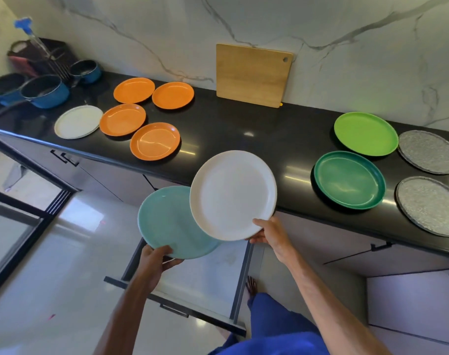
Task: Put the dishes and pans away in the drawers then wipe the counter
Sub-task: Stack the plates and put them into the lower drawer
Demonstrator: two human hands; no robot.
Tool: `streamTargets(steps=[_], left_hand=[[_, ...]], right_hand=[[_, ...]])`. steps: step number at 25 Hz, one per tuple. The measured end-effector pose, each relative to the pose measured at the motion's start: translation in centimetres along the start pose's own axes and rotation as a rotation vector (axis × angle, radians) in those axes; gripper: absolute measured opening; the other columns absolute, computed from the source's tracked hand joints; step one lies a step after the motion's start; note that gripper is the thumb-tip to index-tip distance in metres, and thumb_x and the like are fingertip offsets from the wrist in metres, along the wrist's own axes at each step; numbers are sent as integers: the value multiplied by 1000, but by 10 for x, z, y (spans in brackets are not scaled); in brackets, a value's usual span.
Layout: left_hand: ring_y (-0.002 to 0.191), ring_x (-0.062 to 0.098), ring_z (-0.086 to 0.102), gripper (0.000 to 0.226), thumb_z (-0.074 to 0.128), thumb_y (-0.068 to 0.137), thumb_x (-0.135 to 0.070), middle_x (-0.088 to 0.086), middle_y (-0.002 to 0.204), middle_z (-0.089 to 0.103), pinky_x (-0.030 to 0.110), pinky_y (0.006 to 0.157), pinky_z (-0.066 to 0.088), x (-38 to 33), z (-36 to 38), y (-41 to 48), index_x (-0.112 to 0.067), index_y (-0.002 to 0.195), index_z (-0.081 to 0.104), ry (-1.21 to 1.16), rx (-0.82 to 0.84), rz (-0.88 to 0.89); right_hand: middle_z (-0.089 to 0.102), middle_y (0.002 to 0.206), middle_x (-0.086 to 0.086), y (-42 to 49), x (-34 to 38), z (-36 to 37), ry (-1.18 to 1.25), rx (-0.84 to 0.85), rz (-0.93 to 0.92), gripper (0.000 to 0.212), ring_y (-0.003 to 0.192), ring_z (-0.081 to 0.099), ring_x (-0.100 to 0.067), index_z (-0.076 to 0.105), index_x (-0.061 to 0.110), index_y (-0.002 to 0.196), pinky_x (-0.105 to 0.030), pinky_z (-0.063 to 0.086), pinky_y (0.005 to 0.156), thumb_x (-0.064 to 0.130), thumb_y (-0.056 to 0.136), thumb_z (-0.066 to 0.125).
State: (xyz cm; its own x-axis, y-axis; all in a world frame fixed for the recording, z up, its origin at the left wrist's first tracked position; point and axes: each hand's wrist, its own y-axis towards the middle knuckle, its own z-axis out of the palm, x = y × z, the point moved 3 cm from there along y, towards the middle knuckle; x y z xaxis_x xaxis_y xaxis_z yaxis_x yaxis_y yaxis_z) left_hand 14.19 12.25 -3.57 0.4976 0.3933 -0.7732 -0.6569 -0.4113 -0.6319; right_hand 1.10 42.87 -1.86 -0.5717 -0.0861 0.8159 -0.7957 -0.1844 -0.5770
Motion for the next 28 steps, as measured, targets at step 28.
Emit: streamTargets(steps=[28], left_hand=[[100, 37, 66, 44, 46, 89, 16, 19, 119, 61, 41, 68, 65, 91, -18, 125, -1, 130, 51, -6, -171, -281]], right_hand=[[73, 115, -10, 171, -126, 89, -1281, -62, -348, 45, 104, 69, -31, 65, 14, 128, -43, 56, 90, -8, 89, 58]])
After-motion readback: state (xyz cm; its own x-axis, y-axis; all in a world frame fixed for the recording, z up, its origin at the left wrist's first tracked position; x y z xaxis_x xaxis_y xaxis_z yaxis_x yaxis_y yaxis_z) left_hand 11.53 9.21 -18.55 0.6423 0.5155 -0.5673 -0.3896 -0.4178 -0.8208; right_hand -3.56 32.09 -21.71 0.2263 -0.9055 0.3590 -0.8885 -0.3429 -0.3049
